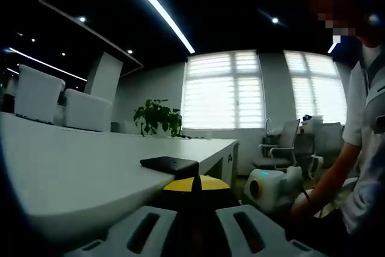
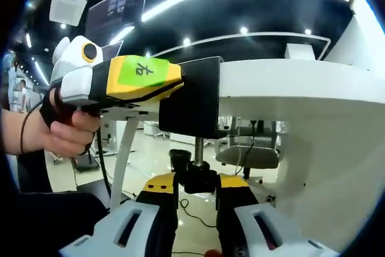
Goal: Clamp the fixed fixture on the desktop, loosen the retaining clip, secure it to the edge of the desk, and tighten the retaining clip.
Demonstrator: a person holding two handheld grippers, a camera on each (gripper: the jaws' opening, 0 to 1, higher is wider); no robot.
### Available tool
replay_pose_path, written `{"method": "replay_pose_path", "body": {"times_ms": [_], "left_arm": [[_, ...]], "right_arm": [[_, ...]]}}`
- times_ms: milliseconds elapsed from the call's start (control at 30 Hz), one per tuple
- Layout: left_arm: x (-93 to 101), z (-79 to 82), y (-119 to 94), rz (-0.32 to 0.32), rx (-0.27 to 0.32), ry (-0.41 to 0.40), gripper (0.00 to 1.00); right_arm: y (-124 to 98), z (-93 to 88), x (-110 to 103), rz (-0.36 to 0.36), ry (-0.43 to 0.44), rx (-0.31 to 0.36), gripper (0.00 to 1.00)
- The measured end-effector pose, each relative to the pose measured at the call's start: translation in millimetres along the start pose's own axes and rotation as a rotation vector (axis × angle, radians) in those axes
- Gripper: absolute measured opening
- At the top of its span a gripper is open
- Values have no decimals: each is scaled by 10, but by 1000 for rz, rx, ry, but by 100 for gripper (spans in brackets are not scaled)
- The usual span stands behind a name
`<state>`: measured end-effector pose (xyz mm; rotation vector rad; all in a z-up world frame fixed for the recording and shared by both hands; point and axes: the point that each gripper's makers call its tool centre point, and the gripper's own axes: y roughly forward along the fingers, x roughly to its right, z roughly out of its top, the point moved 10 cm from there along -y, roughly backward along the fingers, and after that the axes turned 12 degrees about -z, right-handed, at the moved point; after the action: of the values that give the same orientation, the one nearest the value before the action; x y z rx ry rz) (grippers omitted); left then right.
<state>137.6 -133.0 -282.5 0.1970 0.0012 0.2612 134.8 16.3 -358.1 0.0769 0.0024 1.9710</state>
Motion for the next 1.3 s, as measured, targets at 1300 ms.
{"method": "replay_pose_path", "body": {"times_ms": [1300], "left_arm": [[73,-14,70,-17,-5,0,1]], "right_arm": [[-174,6,-340,-271,58,20,31]]}}
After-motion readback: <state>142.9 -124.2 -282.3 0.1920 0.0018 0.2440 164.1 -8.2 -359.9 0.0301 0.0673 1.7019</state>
